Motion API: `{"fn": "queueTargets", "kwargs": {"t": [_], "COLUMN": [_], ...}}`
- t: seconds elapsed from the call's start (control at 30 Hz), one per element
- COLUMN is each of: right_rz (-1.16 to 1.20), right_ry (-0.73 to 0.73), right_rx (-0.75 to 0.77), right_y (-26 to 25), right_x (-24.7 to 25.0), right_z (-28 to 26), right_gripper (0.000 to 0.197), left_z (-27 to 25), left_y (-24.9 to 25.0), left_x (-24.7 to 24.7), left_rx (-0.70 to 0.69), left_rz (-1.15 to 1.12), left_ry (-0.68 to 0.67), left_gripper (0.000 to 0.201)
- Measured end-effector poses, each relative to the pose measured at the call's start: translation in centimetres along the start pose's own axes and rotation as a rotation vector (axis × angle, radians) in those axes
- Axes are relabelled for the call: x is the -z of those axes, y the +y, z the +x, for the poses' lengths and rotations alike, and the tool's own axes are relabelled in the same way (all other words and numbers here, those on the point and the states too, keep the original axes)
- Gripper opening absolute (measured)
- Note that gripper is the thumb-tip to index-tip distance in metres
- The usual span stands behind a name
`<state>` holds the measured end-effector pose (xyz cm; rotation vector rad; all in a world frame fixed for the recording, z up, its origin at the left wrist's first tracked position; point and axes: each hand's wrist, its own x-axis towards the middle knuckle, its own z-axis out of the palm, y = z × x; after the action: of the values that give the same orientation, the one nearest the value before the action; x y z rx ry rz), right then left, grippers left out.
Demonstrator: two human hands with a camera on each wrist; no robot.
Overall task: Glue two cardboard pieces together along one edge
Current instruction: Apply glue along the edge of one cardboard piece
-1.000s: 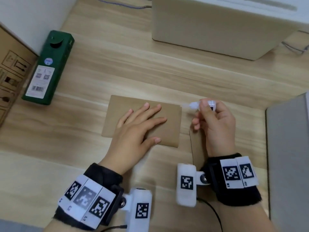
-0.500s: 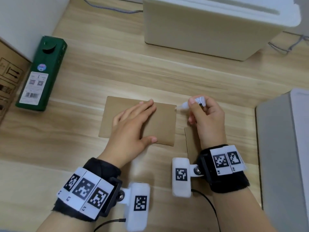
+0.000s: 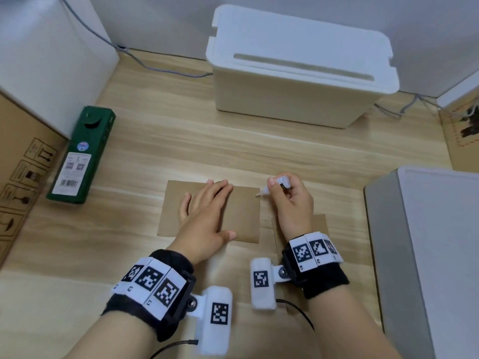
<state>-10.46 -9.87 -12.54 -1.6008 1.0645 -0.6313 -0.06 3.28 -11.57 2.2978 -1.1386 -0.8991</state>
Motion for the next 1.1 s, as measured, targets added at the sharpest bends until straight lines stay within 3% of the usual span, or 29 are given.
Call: {"fn": "queueTargets", "kwargs": {"t": [0.5, 1.1], "right_rz": [-0.203, -0.214], "right_ry": [-0.06, -0.056], "right_rx": [0.114, 0.163], "right_y": [0.11, 0.08], "right_x": [-0.42, -0.66], "right_z": [-0.13, 0.15], "right_gripper": [0.016, 0.017], "left_z": [0.29, 0.33], "left_y": [-0.14, -0.3], "left_x": [-0.16, -0.31], "left_rx": [0.006, 0.001], "left_rz": [0.024, 0.032], "left_ry": [-0.005, 0.007], "left_gripper": [0.09, 0.091]}}
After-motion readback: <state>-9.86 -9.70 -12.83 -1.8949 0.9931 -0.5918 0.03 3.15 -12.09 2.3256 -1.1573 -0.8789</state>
